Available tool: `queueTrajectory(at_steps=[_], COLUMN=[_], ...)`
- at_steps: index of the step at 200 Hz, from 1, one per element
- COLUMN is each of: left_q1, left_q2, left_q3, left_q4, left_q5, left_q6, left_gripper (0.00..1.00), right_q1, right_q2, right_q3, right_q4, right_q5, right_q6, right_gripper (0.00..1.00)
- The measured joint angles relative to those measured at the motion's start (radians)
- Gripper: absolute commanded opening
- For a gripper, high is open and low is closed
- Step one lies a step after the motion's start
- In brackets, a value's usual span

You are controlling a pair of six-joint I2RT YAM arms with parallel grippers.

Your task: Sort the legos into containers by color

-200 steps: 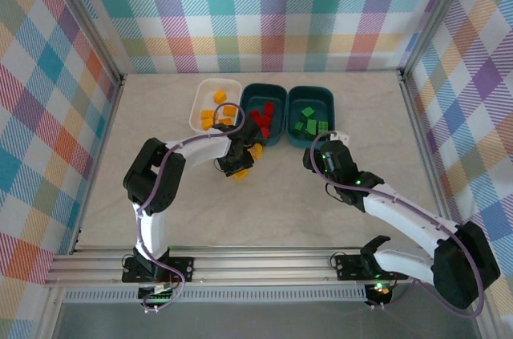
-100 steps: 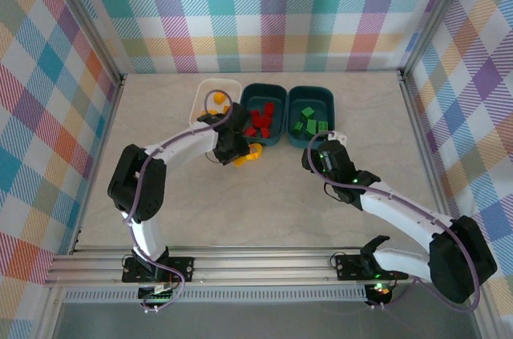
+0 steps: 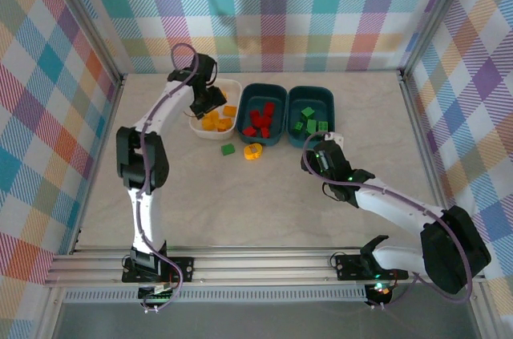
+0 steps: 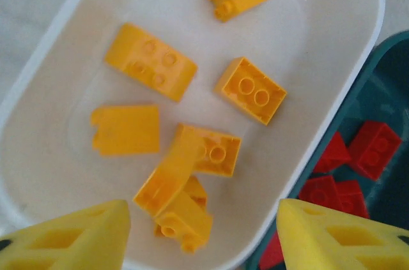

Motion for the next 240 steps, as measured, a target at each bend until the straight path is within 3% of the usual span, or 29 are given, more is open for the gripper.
queueTrajectory(at_steps=[34, 70, 96, 123, 171, 240], left_q1=[0.003, -0.039, -0.164, -0.266, -0.258, -0.253], left_q2=[0.041, -0.195, -0.351, -0.375, -0.281, -0.154], left_q3=[0.014, -0.311, -0.474, -0.582, -0.723, -0.611], left_q4=[-0.024, 0.076, 0.122, 0.176, 0.296, 0.364], left_q5=[0.004, 0.001, -0.062, -0.116, -0.177, -0.232], left_q6=[0.056, 0.076, 0.087, 0.112, 0.168, 0.183], left_gripper=[0.87, 0.97, 0.89, 0.79, 0.75, 0.67], right_q1=[0.000, 0.000, 0.000, 0.000, 0.000, 0.000], right_q2=[-0.017, -0.016, -0.011, 0.016, 0.040, 0.063], right_q3=[0.000, 0.000, 0.000, 0.000, 0.000, 0.000], right_q4=[0.000, 0.003, 0.007, 0.008, 0.010, 0.010], right_q5=[0.004, 0.007, 0.005, -0.005, -0.016, -0.016], right_q6=[-0.013, -0.013, -0.013, -0.012, -0.010, -0.010], right_gripper=[0.72, 0.72, 0.72, 0.72, 0.71, 0.71])
